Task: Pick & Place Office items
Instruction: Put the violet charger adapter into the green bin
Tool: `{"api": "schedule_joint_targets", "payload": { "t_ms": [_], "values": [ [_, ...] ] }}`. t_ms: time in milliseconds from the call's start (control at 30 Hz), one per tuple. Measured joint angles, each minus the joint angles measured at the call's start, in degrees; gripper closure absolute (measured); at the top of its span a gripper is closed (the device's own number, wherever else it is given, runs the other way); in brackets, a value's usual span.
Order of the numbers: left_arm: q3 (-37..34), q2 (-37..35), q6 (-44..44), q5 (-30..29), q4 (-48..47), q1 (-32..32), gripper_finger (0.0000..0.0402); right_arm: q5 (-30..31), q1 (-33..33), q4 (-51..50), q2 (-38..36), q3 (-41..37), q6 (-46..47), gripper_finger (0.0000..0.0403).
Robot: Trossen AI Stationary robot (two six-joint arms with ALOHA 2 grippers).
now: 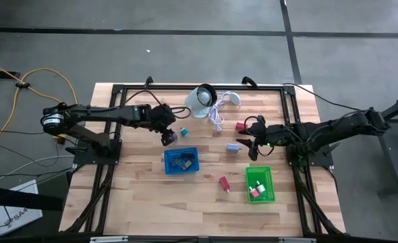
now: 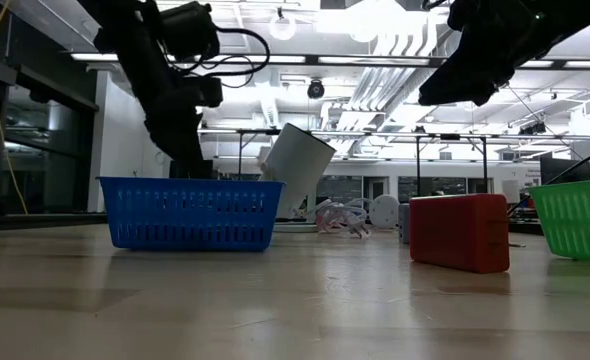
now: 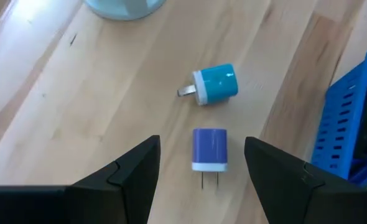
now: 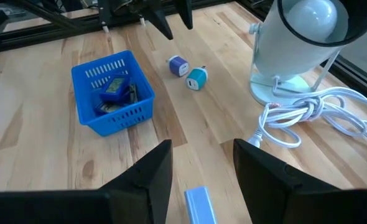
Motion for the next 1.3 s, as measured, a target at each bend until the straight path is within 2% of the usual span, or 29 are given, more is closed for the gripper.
{"api": "schedule_joint_targets", "payload": {
  "t_ms": [867, 1300],
  "values": [
    [0.0, 9.7, 0.0, 0.0, 0.4, -1.8, 0.0175, -1.5, 0.0, -0.5, 0.0, 0.0, 0.0, 0.0247],
    [0.0, 11.0, 0.1, 0.2, 1.8, -1.8, 0.0175, -1.5, 0.0, -0.6, 0.0, -0.1, 0.0, 0.0247]
  ]
}}
